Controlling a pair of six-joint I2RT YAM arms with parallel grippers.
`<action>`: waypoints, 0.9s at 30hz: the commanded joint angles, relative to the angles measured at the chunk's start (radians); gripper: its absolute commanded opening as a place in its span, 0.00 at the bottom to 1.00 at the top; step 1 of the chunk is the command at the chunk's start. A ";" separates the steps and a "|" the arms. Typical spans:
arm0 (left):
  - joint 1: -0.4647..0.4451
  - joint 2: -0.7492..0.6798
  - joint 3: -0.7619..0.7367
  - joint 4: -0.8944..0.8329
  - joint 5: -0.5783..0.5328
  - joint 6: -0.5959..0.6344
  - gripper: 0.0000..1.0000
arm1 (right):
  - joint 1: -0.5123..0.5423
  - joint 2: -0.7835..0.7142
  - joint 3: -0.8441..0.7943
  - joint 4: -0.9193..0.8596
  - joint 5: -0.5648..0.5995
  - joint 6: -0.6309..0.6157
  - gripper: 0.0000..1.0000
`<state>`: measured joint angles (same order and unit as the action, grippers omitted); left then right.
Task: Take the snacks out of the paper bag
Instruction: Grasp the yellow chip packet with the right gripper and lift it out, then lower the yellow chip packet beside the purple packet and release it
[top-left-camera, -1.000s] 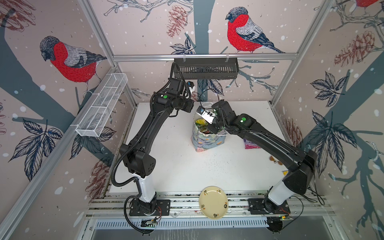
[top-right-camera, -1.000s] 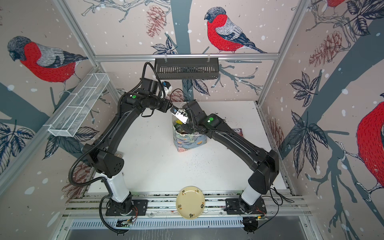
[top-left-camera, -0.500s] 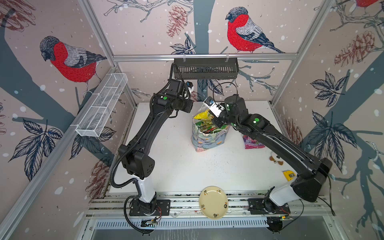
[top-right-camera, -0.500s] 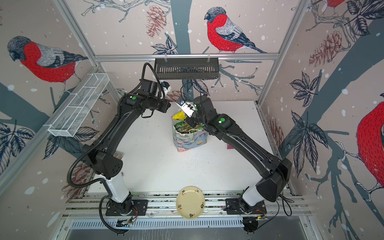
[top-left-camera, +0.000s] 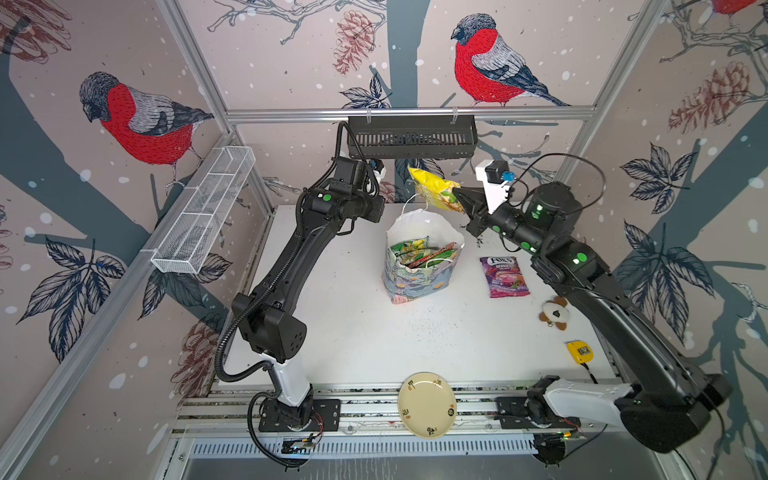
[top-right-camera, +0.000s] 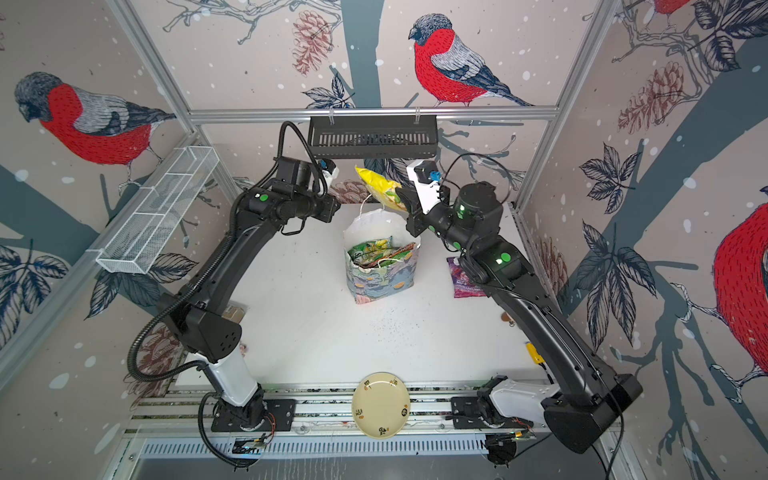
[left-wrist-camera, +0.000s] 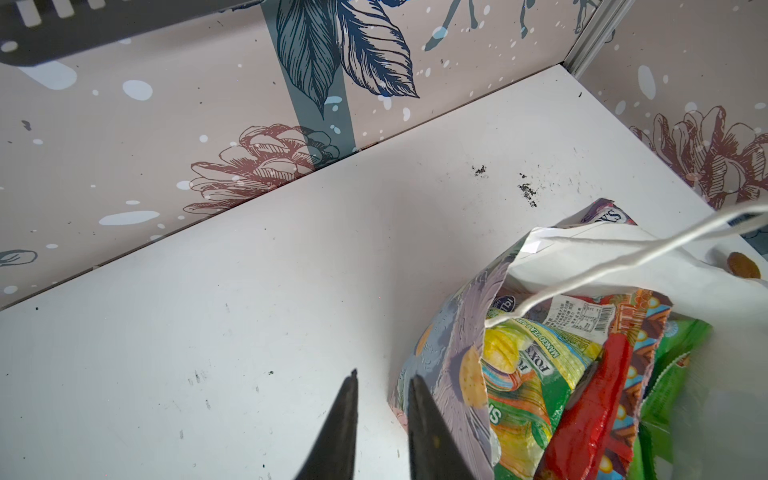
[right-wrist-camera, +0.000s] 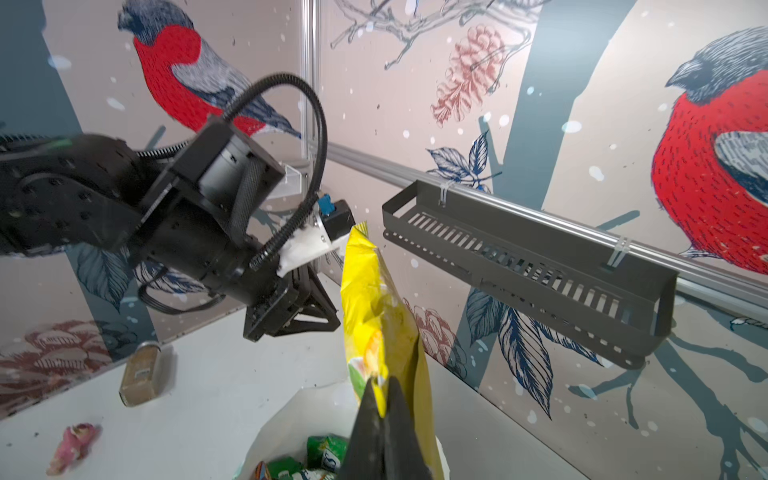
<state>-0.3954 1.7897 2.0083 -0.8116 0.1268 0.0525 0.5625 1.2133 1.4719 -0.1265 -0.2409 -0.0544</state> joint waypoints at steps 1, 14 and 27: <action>0.000 -0.013 0.000 0.035 -0.009 0.000 0.24 | -0.029 -0.040 -0.013 0.113 0.024 0.092 0.00; 0.000 -0.023 -0.005 0.035 -0.036 0.006 0.28 | -0.194 -0.133 -0.038 -0.050 0.429 0.164 0.00; 0.000 -0.024 -0.029 0.034 -0.039 -0.006 0.29 | -0.394 0.007 -0.314 -0.123 0.220 0.433 0.00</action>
<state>-0.3954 1.7752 1.9827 -0.7979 0.1009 0.0525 0.1802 1.1992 1.1843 -0.2756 0.0681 0.2966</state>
